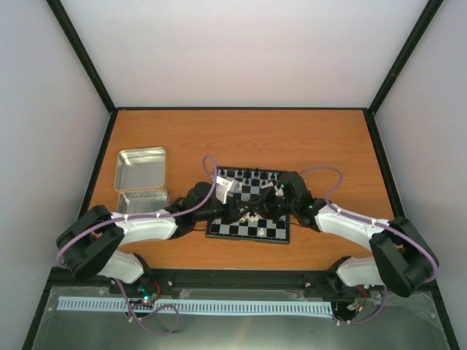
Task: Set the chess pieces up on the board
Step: Place the chess piece on the chessboard.
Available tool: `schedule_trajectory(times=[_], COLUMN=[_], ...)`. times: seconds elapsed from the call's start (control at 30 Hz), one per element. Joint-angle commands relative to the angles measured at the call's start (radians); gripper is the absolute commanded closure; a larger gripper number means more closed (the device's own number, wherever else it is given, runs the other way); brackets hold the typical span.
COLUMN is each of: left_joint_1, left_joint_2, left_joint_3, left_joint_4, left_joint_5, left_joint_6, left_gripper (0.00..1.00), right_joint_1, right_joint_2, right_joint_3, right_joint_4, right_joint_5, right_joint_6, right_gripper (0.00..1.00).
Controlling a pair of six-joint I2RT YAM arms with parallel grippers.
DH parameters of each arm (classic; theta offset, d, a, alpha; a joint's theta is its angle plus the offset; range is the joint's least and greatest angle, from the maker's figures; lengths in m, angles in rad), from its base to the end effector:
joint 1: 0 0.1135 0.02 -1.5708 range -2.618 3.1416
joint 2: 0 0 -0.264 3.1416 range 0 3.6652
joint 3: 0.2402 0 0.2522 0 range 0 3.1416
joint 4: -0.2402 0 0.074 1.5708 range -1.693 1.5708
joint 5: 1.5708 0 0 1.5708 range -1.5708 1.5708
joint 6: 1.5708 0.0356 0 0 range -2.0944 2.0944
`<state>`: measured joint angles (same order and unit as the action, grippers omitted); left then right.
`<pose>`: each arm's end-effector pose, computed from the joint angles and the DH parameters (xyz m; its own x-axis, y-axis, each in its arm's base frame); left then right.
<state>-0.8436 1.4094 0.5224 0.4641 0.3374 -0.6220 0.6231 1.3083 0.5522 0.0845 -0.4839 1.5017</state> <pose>0.1753 -0.2147 0.1779 -0.7494 0.0151 -0.6620 0.5770 0.5052 -0.6417 0.1962 0.1614 0.1784 -0.8453 0.4800 0.2348 0.4480 0.3972 0.8009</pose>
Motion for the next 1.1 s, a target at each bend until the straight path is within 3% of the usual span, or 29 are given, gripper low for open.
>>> schedule_trajectory(times=[0.0,0.2,0.47,0.57,0.7,0.77,0.93,1.07], left_joint_1=[-0.011,-0.011,-0.011,-0.011,-0.012,-0.012,-0.012,-0.011], left_joint_2=[-0.001,0.002,0.008,-0.009,-0.065,-0.100,-0.178,-0.184], left_joint_3=[0.006,0.014,0.027,0.047,0.082,0.095,0.157,0.199], left_joint_4=[-0.005,-0.005,-0.034,-0.096,-0.270,-0.399,-0.810,-1.020], left_joint_5=[-0.011,-0.023,-0.049,-0.057,-0.059,-0.070,-0.139,-0.169], left_joint_6=[0.044,0.051,0.047,0.049,0.045,0.049,0.036,0.006], left_gripper=[0.62,0.78,0.89,0.90,0.91,0.91,0.91,0.90], right_joint_1=[-0.005,-0.005,-0.005,-0.006,-0.005,-0.005,-0.008,-0.008], right_joint_2=[-0.016,-0.018,-0.022,-0.024,-0.044,-0.072,-0.168,-0.204], right_joint_3=[-0.010,-0.011,-0.012,-0.002,0.052,0.076,0.110,0.141], right_joint_4=[0.016,0.005,0.007,-0.027,-0.168,-0.255,-0.392,-0.490], right_joint_5=[0.000,-0.002,-0.006,0.004,0.068,0.132,0.315,0.421], right_joint_6=[0.005,-0.001,-0.004,-0.033,-0.155,-0.217,-0.322,-0.378], right_gripper=[0.87,0.87,0.86,0.77,0.48,0.39,0.35,0.35])
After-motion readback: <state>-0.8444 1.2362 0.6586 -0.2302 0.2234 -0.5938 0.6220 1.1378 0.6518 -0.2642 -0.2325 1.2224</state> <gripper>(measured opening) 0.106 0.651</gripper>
